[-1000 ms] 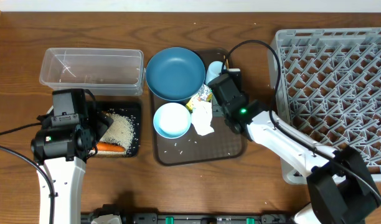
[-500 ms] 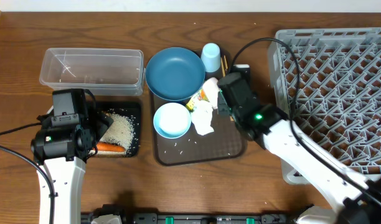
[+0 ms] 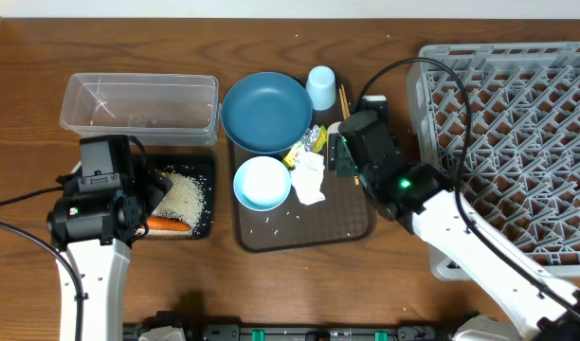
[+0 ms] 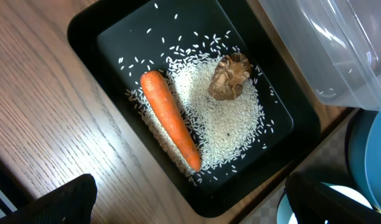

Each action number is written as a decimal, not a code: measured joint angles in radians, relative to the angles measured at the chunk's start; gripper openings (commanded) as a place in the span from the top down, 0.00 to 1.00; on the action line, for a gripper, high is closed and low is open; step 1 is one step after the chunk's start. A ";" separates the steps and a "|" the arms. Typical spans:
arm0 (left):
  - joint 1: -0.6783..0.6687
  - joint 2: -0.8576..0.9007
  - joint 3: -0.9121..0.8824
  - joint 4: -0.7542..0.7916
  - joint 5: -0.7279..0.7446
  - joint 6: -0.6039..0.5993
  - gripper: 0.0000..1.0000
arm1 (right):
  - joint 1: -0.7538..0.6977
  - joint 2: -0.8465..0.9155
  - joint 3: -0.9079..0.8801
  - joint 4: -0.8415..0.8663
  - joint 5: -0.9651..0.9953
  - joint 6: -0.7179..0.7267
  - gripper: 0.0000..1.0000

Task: Sort waste into correct bins and load items into the dishwasher rack
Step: 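Move the right gripper left toward the light-blue bowl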

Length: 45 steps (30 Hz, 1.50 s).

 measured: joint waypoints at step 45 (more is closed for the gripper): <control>0.000 0.000 0.000 0.000 0.000 0.000 0.02 | 0.003 0.150 0.000 0.124 -0.237 0.116 0.01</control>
